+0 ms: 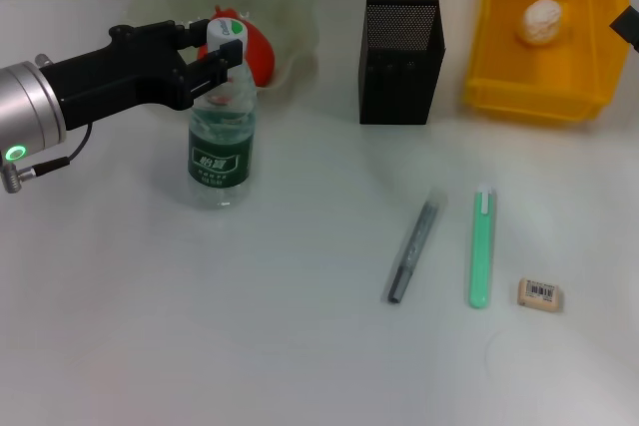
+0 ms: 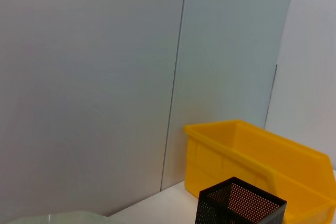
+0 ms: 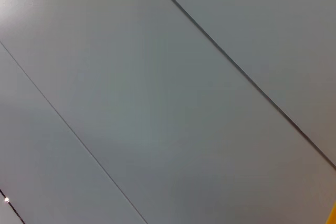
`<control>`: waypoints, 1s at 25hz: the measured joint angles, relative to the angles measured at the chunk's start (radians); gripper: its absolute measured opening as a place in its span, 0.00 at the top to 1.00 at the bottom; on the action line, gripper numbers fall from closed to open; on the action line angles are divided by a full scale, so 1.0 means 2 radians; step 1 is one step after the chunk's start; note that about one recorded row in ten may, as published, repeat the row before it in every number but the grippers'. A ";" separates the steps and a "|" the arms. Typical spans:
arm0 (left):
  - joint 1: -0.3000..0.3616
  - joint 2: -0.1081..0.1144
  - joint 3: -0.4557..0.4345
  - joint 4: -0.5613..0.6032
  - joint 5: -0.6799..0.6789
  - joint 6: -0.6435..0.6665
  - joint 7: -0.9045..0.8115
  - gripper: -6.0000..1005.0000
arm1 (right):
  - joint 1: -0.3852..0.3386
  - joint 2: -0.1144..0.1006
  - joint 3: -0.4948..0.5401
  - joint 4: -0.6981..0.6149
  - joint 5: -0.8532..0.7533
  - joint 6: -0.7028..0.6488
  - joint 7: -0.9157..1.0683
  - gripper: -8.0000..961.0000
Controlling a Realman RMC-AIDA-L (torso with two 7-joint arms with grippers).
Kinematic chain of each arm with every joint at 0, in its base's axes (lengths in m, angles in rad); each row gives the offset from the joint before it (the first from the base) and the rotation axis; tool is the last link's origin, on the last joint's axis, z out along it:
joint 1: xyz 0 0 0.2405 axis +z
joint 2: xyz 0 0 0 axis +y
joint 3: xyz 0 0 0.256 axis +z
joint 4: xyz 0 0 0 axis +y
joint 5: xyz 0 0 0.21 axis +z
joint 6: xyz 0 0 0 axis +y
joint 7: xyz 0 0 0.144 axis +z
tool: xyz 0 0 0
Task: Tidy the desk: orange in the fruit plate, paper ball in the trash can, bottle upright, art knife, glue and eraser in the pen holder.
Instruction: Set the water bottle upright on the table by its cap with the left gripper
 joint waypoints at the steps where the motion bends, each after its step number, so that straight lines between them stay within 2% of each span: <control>1: 0.000 0.000 0.000 0.000 0.000 0.000 0.000 0.57 | 0.000 0.000 0.000 0.000 0.000 0.000 0.000 0.29; 16: 0.008 0.000 -0.001 0.005 -0.001 0.007 0.007 0.58 | 0.000 0.001 -0.005 0.000 0.000 -0.005 0.000 0.29; 25: 0.026 0.000 -0.044 0.011 0.003 0.066 0.007 0.58 | -0.001 0.001 -0.005 0.000 0.000 -0.009 0.002 0.29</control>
